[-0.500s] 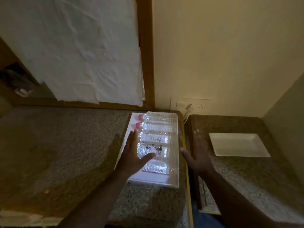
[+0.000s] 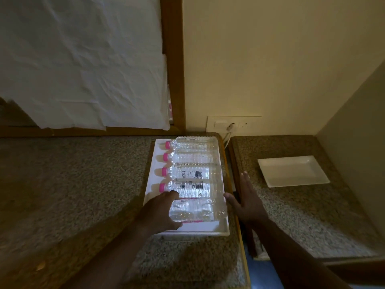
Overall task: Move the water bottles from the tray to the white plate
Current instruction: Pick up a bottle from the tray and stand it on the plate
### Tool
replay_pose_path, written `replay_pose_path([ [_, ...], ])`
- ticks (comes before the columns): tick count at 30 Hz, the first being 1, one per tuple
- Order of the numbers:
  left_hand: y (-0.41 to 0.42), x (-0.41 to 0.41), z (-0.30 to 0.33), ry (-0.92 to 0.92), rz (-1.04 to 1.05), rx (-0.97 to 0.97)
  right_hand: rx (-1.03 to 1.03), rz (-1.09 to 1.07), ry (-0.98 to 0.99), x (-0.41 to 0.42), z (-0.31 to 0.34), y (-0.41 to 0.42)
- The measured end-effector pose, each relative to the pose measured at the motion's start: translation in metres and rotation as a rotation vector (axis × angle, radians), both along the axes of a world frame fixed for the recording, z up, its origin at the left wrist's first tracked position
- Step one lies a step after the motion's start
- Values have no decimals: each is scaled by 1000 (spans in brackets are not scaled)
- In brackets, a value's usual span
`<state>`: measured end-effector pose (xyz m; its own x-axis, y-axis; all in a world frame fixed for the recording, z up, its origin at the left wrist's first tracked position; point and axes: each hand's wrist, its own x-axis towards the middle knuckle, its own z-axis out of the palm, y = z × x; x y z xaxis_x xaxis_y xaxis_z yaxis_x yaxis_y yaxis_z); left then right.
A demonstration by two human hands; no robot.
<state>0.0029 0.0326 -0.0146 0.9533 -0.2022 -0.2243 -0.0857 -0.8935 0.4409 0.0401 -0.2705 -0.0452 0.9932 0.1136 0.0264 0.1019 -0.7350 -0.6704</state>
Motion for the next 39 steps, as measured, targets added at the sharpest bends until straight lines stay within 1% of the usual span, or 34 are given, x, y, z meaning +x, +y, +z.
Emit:
replay_pose_path([
  [4,2,12,33,-73,-58,-127,-115,15,-2,-5,-1,-16],
  [6,-7,16,53,-120,-67,-269,-192,36,10,-11,-6,-30],
  [9,-30,19,68,-185,-26,-521,-311,47,89,-23,-21,-48],
  [12,-56,12,59,-134,107,-695,-369,52,112,-29,-38,-58],
  [16,-81,5,43,-79,472,-842,-390,76,34,-28,-53,-64],
  [18,-85,7,42,-88,578,-837,-387,96,-6,-29,-57,-68],
  [19,-87,9,44,-102,593,-830,-394,109,-1,-29,-57,-70],
  [22,-98,18,54,-175,558,-830,-422,146,26,-29,-60,-78],
  [26,-118,37,81,-218,626,-927,-484,142,35,-32,-61,-99],
  [28,-134,50,92,-227,625,-940,-498,118,59,-31,-59,-111],
  [31,-170,70,102,-221,516,-933,-514,90,81,-28,-58,-128],
  [35,-233,100,92,-147,389,-898,-495,51,73,-33,-61,-150],
  [39,-308,134,87,-133,213,-880,-490,19,96,-37,-65,-173],
])
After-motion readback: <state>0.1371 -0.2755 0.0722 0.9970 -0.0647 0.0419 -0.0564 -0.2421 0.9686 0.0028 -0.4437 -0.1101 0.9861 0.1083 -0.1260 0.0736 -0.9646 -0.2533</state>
